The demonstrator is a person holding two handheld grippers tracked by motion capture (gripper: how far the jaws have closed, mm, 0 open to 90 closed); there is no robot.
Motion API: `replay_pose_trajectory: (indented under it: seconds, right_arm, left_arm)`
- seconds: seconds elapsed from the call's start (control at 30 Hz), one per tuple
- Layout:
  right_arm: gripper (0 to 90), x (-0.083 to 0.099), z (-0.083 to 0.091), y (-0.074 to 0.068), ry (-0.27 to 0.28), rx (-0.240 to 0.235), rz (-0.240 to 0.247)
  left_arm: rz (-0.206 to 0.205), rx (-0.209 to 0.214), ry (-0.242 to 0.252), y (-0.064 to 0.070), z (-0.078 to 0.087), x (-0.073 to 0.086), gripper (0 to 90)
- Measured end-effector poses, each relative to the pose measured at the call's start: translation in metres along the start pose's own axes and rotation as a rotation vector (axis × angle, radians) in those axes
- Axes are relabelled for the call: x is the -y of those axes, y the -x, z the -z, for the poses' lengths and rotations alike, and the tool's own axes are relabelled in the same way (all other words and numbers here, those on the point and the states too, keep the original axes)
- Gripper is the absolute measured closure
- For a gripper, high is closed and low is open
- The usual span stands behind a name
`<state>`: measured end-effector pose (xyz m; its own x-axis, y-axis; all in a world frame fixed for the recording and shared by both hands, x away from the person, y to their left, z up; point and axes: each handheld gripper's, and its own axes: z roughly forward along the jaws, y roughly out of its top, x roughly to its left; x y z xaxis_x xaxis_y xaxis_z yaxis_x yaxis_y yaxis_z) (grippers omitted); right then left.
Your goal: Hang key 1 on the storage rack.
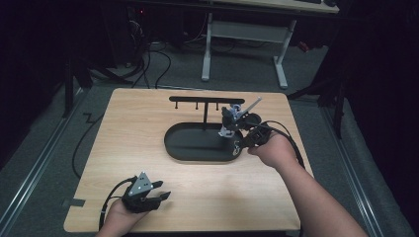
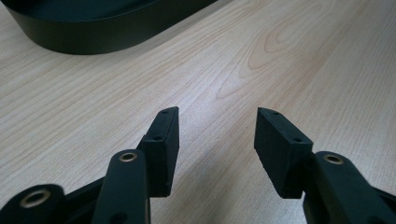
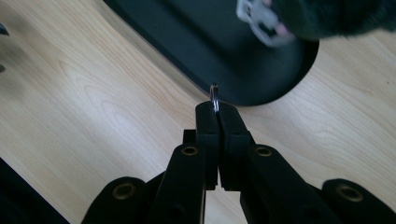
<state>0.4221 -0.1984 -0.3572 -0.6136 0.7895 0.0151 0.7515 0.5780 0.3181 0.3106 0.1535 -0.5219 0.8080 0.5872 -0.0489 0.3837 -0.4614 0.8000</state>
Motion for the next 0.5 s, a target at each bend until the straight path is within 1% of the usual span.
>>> replay_pose_trajectory:
  seconds: [0.1,0.13,0.3,0.37,0.4,0.43,0.5]
  right_arm:
    - [89.1,-0.011,0.000,-0.001,0.003,0.000,0.007]
    - [89.1,-0.011,0.000,-0.001,0.003,0.000,0.007]
    - [89.2,-0.025,0.002,0.001,0.010,0.004,0.002]
    - [89.1,-0.028,0.003,0.001,0.005,0.005,-0.002]
    - [89.2,-0.030,0.003,0.002,0.014,0.007,0.010]
    - [89.2,-0.035,0.004,0.002,0.020,-0.001,-0.005]
    - [89.1,-0.037,0.005,0.003,0.022,0.001,-0.002]
  left_arm:
    - [0.001,0.000,0.000,0.000,0.000,0.000,50.9]
    - [0.001,-0.002,0.002,0.000,0.000,0.000,50.9]
    - [0.000,-0.001,-0.002,-0.001,0.000,0.001,50.9]
    - [0.000,-0.001,0.001,-0.001,-0.001,0.001,51.0]
    - [-0.002,-0.002,-0.001,-0.001,-0.001,0.002,51.0]
    - [0.000,0.000,-0.007,-0.002,-0.001,0.003,50.9]
    - [0.009,0.005,-0.009,-0.003,0.000,0.003,51.0]
